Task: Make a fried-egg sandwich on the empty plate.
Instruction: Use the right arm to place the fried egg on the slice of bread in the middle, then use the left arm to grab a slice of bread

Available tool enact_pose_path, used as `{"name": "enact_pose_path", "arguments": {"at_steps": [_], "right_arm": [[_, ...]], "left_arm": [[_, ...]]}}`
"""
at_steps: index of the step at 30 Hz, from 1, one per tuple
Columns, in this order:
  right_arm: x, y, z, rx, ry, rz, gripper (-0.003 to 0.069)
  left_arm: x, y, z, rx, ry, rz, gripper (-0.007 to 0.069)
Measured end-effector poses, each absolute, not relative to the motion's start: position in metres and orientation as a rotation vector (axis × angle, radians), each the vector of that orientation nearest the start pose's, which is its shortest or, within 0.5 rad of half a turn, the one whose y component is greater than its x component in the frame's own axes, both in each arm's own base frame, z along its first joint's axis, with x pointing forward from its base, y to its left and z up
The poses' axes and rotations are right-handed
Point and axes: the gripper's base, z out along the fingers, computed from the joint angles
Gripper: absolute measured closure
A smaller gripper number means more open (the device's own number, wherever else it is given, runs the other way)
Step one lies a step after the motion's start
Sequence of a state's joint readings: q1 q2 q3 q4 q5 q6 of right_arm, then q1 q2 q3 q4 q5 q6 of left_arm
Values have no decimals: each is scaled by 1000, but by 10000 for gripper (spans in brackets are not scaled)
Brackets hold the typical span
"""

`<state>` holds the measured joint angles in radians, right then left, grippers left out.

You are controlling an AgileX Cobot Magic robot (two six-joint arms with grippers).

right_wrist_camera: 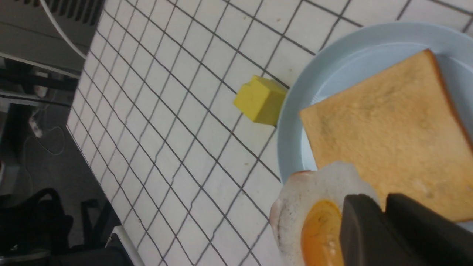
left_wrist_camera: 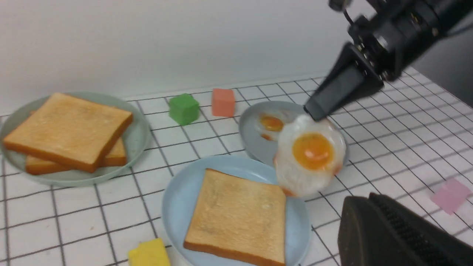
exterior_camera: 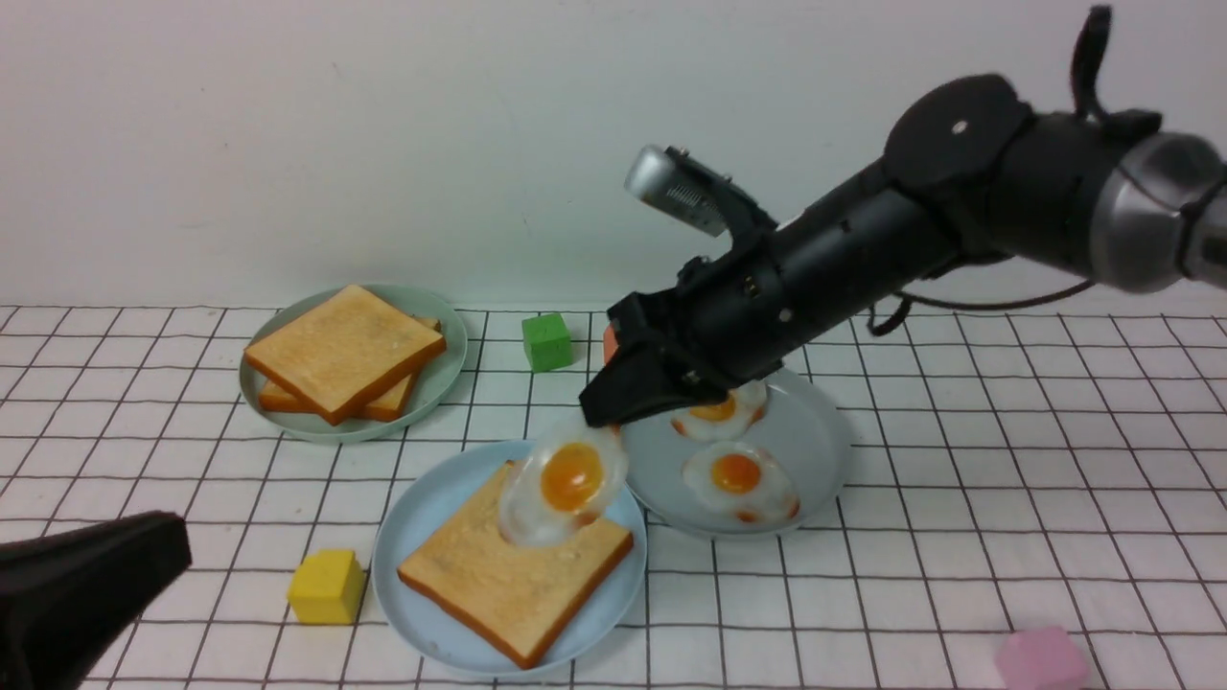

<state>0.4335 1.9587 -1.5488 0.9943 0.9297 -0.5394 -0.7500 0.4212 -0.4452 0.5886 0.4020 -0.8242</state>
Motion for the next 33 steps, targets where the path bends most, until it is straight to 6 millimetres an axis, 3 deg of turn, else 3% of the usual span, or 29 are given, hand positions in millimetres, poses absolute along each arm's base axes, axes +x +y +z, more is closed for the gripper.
{"name": "enact_pose_path", "arguments": {"at_steps": [9,15,18,22,25,26,27,30,33], "right_arm": [[378,260,194,-440,2514,1252,582],[382,261,175,-398,2553,1226,573],[382,260,169,-385,2582,1208,521],[384,253,166,-452,2606,1122,379],[389,234,175,-477,2626,1021,270],[389,233,176,-469,2625,1023,265],[392,216,187,-470,2634,962,244],[391,191,217,-507,2629,851,256],[367,158,274,-598,2611,654,373]], "left_arm": [[85,-40,304,103,1809,-520,599],[85,-39,304,97,1808,-523,599],[85,-39,304,97,1807,-521,601],[85,-39,304,97,1807,-521,601],[85,-39,304,93,1811,-521,601],[85,-39,304,92,1812,-522,601],[85,-39,303,82,1822,-528,601],[86,-40,301,68,1847,-533,601],[92,-49,293,83,1936,-519,601]]}}
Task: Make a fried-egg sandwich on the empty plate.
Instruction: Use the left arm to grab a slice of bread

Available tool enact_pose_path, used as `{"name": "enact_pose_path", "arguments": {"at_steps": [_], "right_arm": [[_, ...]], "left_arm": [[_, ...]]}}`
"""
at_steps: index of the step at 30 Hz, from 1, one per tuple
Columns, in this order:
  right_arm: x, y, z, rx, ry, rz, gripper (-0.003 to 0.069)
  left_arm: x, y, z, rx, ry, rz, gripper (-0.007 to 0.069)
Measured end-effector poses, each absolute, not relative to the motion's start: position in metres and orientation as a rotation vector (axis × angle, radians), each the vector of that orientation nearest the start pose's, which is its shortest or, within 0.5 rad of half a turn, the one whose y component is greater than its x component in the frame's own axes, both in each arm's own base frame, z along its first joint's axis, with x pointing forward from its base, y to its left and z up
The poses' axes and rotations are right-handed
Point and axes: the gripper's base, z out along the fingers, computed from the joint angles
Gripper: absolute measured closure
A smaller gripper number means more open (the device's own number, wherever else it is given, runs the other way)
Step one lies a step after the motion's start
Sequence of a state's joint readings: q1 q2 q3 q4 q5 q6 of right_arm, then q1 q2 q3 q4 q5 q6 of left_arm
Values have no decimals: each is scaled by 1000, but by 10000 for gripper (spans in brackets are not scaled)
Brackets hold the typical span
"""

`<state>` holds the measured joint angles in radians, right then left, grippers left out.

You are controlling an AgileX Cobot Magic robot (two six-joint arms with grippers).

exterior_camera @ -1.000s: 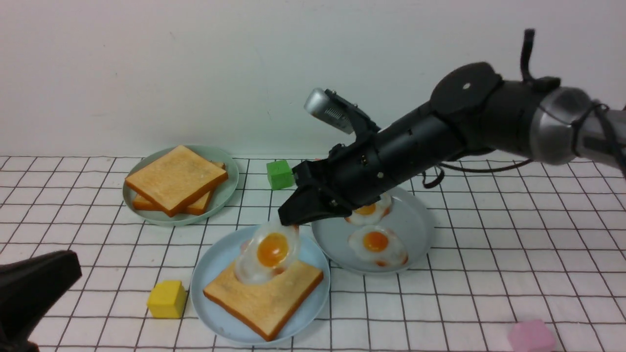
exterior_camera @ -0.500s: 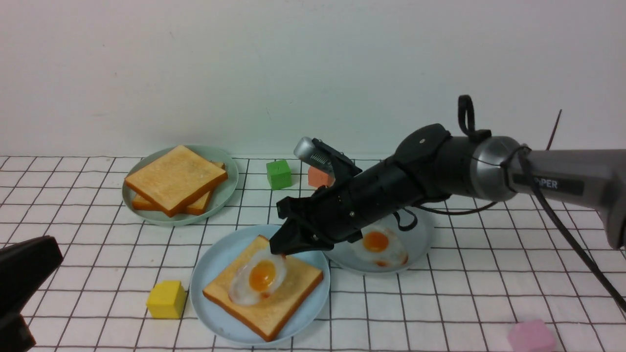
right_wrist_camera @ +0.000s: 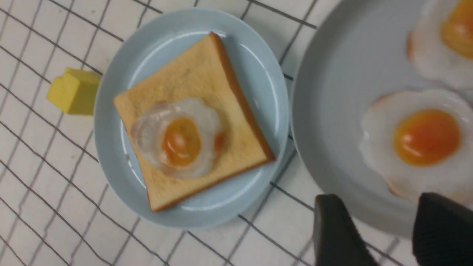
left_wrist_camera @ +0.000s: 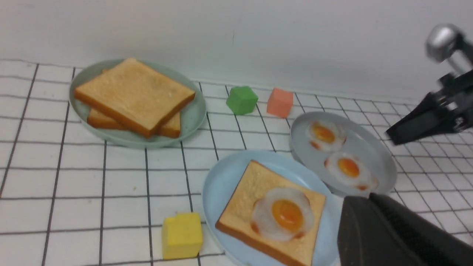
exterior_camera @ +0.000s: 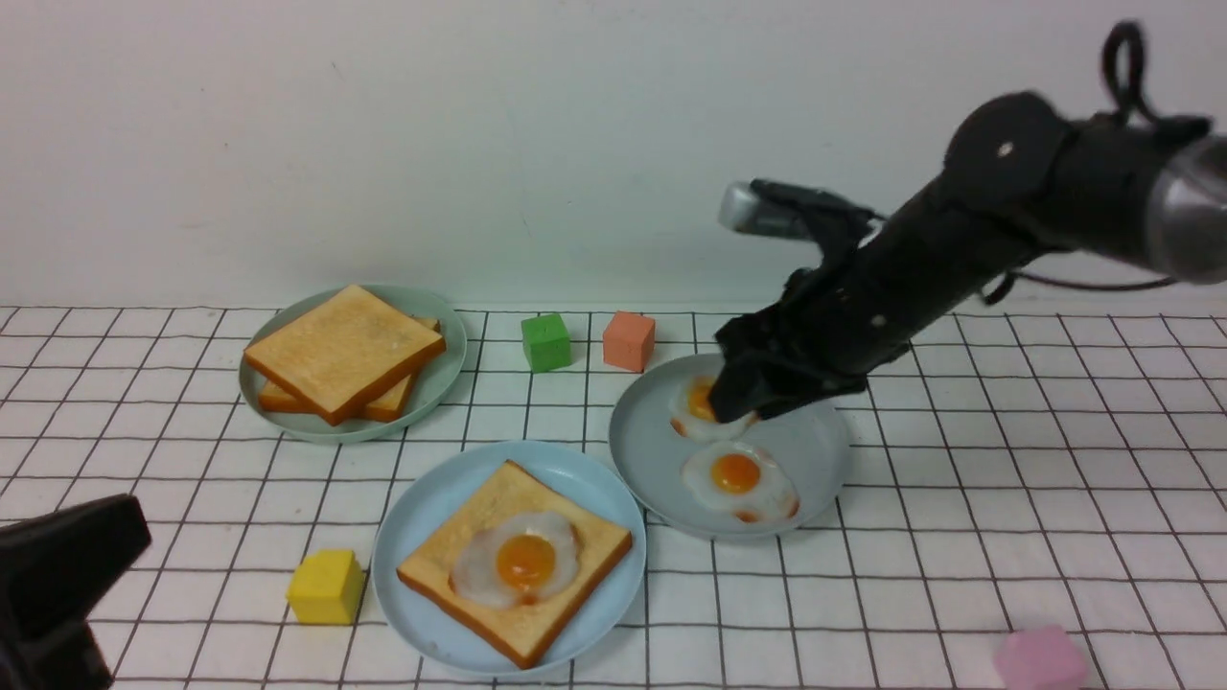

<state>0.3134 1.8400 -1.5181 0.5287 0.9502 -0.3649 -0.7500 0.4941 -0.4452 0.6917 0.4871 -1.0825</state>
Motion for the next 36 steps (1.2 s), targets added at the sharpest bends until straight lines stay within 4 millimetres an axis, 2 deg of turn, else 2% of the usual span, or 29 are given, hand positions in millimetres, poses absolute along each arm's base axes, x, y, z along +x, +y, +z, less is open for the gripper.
{"name": "enact_pose_path", "arguments": {"at_steps": [6,8,9,10,14,15,19,23,24,25,27,28,31,32,33,35,36], "right_arm": [[299,123,338,-583,2538,443,615],[274,113,354,-548,2504,423,652],[271,112,355,-544,2500,424,652],[251,105,368,-524,2462,429,655],[216,95,380,-514,2410,437,655],[207,92,381,-512,2401,437,655],[182,84,385,-506,2366,445,654],[168,79,385,-505,2346,450,652],[166,79,385,-505,2342,450,652],[162,77,386,-509,2331,448,652],[157,76,387,-520,2314,446,652],[157,76,387,-520,2311,446,652],[154,76,389,-527,2297,458,651],[154,76,389,-529,2296,459,651],[153,77,390,-538,2290,470,651],[153,77,390,-541,2288,479,651],[153,78,390,-542,2286,492,650]], "left_arm": [[116,-81,273,245,2173,-434,601],[128,-97,274,300,2256,-411,615],[130,-99,275,307,2264,-408,617],[142,-113,275,375,2332,-375,638],[169,-137,280,497,2408,-305,638],[181,-141,284,503,2427,-285,638],[225,-130,283,467,2495,-228,638],[274,-106,284,414,2516,-212,638],[276,-105,282,412,2523,-210,638],[299,-96,279,391,2525,-196,638],[327,-86,276,375,2507,-161,638],[331,-85,272,370,2515,-156,638],[371,-79,258,369,2512,-100,634],[373,-79,257,371,2513,-97,634],[389,-78,252,393,2505,-59,611],[399,-78,244,422,2510,-21,585],[412,-78,238,453,2500,21,530]]}}
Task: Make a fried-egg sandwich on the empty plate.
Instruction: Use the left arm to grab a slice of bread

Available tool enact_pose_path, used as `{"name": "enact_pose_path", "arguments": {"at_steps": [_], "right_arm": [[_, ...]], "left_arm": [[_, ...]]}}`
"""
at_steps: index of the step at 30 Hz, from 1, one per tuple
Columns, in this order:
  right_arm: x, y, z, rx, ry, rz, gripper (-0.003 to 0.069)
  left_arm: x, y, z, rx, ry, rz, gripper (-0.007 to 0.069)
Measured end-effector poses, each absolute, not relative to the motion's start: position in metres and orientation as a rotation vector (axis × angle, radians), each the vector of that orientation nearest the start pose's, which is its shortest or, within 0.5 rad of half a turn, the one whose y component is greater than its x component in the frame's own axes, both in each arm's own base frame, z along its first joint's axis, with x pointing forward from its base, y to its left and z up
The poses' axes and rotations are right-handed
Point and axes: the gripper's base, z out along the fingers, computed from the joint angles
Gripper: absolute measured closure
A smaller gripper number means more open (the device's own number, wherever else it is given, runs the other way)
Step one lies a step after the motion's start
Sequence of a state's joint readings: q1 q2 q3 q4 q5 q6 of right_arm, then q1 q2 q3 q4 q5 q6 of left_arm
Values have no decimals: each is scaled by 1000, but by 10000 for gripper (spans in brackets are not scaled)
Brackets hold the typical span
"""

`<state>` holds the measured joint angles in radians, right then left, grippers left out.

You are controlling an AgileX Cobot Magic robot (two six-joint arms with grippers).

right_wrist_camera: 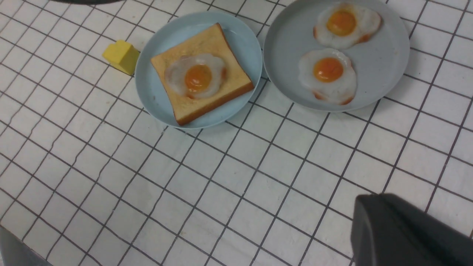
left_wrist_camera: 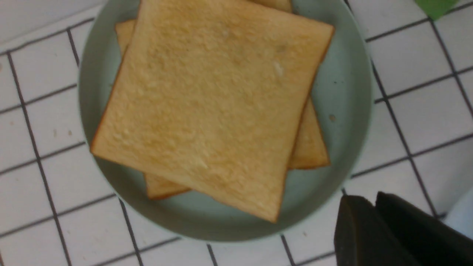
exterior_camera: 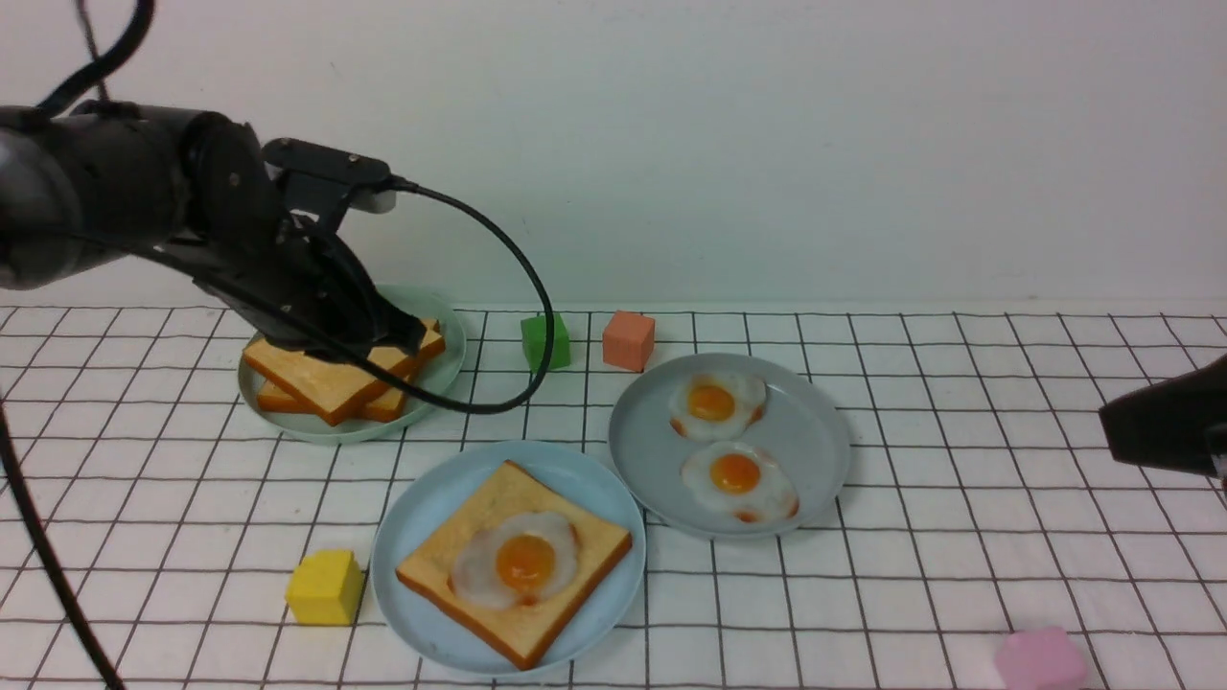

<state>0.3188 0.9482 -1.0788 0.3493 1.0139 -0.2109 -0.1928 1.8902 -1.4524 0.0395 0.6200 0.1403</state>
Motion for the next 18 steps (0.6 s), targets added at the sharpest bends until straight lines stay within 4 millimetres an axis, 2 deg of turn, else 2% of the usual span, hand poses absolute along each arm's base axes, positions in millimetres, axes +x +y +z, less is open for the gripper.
{"name": "enact_pose_path", "arguments": {"at_steps": [2,3,5,6,9,10,14,18], "right_arm": [[152,78,390,-541,2286,496,649],[152,79,390,-541,2286,499,649],[152,79,390,-542,2286,498,649],[152,79,390,-542,2286,498,649],[152,79,390,-544,2289,499,649],[152,79,390,-544,2290,499,649],[151,79,389,-547,2298,502,648],[150,80,389,-551,2310,522,645]], "left_arm": [[419,-79,234,471,2497,43,494],[428,-79,225,499,2494,78,420],[436,-78,216,535,2483,120,334],[437,-78,214,536,2482,120,334],[447,-78,194,591,2460,169,209],[447,-78,193,592,2463,169,204],[452,-79,168,615,2493,173,172],[454,-79,168,617,2490,176,207]]}}
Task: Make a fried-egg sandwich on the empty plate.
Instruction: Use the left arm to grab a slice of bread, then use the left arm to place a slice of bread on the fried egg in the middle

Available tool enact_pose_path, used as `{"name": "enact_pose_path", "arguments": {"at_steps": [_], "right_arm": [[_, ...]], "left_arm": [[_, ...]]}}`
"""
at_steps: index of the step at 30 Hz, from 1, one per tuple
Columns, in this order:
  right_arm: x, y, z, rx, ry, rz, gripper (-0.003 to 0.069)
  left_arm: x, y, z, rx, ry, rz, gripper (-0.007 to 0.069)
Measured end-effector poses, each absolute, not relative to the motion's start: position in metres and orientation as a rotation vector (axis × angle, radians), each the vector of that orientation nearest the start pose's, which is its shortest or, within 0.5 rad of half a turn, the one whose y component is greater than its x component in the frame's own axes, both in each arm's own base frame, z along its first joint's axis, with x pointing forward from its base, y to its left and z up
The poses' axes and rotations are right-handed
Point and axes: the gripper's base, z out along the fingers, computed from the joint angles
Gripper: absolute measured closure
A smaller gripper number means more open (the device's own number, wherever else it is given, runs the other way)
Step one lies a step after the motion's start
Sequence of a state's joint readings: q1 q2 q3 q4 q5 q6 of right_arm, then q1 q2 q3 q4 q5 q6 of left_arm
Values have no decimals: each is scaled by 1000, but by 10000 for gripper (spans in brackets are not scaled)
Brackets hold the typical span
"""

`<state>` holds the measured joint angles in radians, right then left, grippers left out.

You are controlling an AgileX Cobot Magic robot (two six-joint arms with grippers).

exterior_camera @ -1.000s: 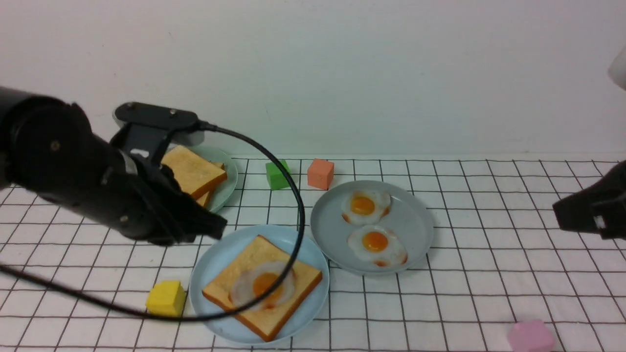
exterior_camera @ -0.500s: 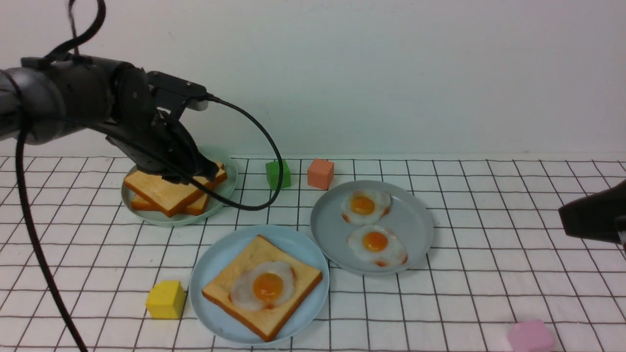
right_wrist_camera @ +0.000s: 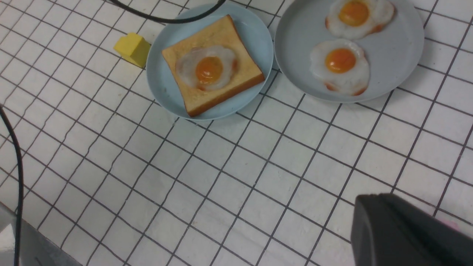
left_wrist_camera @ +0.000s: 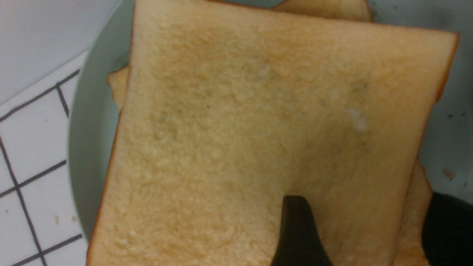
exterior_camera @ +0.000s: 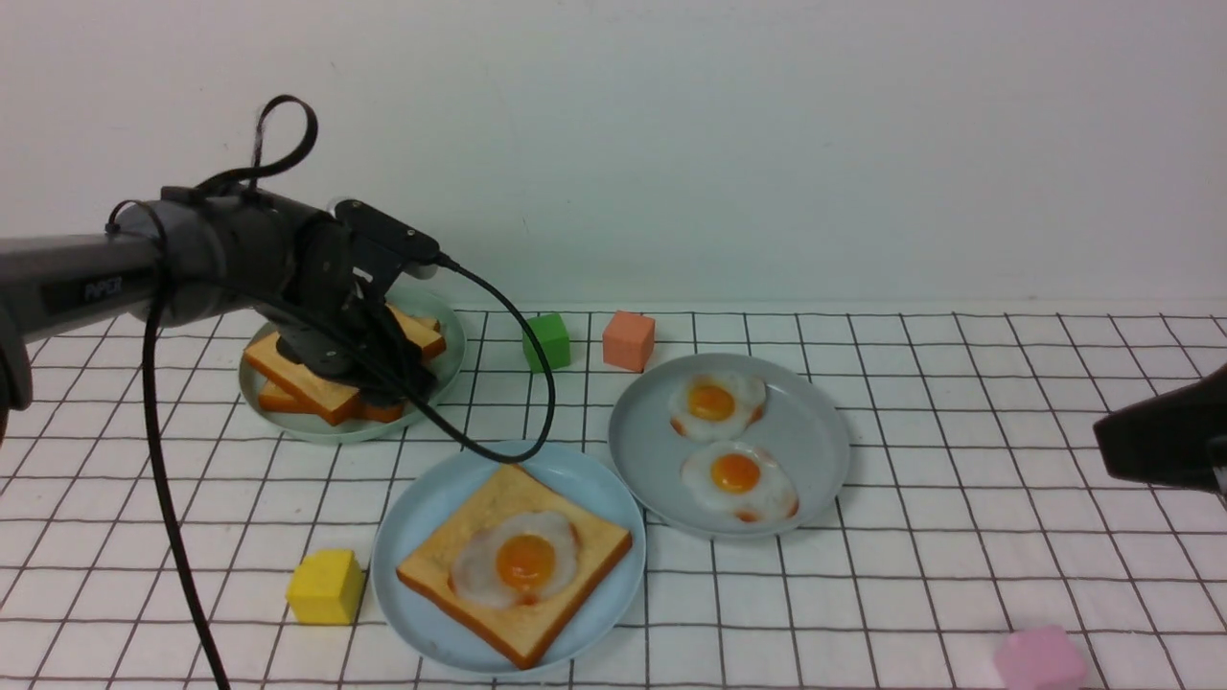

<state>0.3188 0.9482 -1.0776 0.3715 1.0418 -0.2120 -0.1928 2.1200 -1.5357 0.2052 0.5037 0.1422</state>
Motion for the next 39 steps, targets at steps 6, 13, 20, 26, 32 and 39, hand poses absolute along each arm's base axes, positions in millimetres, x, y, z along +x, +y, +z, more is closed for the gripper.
{"name": "enact_pose_path", "arguments": {"at_steps": [6,13,20,26,32,39], "right_arm": [[148,80,387,-561,2332,533,645],[146,80,386,-572,2353,535,639],[145,80,385,-597,2361,530,635],[144,79,385,-614,2367,527,634],[144,80,385,-613,2366,537,631],[143,82,385,-610,2366,568,626]], "left_arm": [[454,-78,167,627,2492,187,459],[436,-85,210,610,2502,174,559],[369,-135,273,632,2467,39,559],[293,-196,226,868,2564,-23,561],[284,-214,211,891,2526,-31,562],[289,-219,194,883,2550,-20,566]]}}
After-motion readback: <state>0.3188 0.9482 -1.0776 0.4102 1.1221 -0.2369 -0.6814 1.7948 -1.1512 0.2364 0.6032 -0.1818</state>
